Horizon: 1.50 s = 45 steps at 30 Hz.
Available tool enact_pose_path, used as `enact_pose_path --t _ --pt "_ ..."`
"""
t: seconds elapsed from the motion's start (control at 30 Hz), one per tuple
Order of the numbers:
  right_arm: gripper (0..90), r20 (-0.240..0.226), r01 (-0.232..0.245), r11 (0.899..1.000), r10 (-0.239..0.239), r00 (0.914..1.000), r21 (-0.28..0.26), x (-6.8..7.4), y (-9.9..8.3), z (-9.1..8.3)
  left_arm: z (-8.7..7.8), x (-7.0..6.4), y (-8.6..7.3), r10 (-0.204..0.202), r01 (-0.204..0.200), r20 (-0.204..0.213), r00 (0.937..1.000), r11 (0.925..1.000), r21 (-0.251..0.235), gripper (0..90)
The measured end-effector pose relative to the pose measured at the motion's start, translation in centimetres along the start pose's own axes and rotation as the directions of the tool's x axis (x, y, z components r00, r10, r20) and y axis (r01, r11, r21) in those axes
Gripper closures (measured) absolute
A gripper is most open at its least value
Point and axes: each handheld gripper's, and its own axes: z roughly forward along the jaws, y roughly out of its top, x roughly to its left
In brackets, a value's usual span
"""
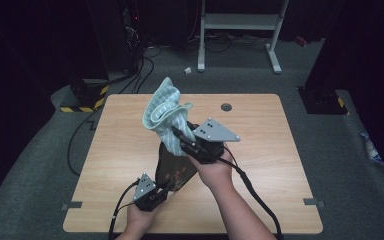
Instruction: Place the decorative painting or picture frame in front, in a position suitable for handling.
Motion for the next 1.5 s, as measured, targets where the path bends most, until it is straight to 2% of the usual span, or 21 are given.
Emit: enact_pose_path --t 0.2,0.3,0.5,0.9,1.2,1.37,1.47,1.5 --pt "66.4 -0.015 0.004 1.0 -0.004 0.9999 0.018 0.1 0.2 1.1 0.0 0.1 0.0 -0.016 0.016 0.001 0.9999 0.9999 0.001 79.5" --pt "66.3 -0.016 0.008 0.999 -0.008 0.9998 0.038 0.0 0.2 1.7 0.0 0.1 0.0 -0.009 0.009 -0.004 0.9999 1.0 0.001 79.5" --pt "65.9 -0.006 0.007 0.998 -0.006 1.0 0.056 -0.7 -0.2 2.0 0.0 0.1 0.0 -0.01 0.01 -0.004 0.9999 1.0 0.001 79.5" --pt "66.4 0.054 -0.041 0.993 0.035 0.9979 0.109 -3.6 -1.3 2.5 -0.4 0.0 -0.1 -0.017 0.017 -0.006 0.9998 0.9998 0.008 79.5" --pt "66.4 0.135 -0.109 0.982 0.088 0.9869 0.152 -6.6 -3.5 2.4 -0.6 0.0 -0.3 -0.023 0.024 0.005 0.9997 0.9997 -0.002 79.6" --pt "66.6 0.128 -0.104 0.984 0.085 0.9881 0.147 -6.4 -3.2 2.3 -0.6 0.0 -0.3 -0.021 0.021 0.003 0.9998 0.9998 -0.003 79.6" --pt "66.6 0.083 -0.078 0.989 0.068 0.9942 0.124 -4.9 -2.2 2.2 -0.6 0.1 -0.3 -0.019 0.019 0.003 0.9998 0.9998 -0.004 79.6" --pt "66.6 0.083 -0.078 0.989 0.068 0.9942 0.124 -4.9 -2.2 2.2 -0.6 0.1 -0.3 -0.019 0.019 0.003 0.9998 0.9998 -0.004 79.6"
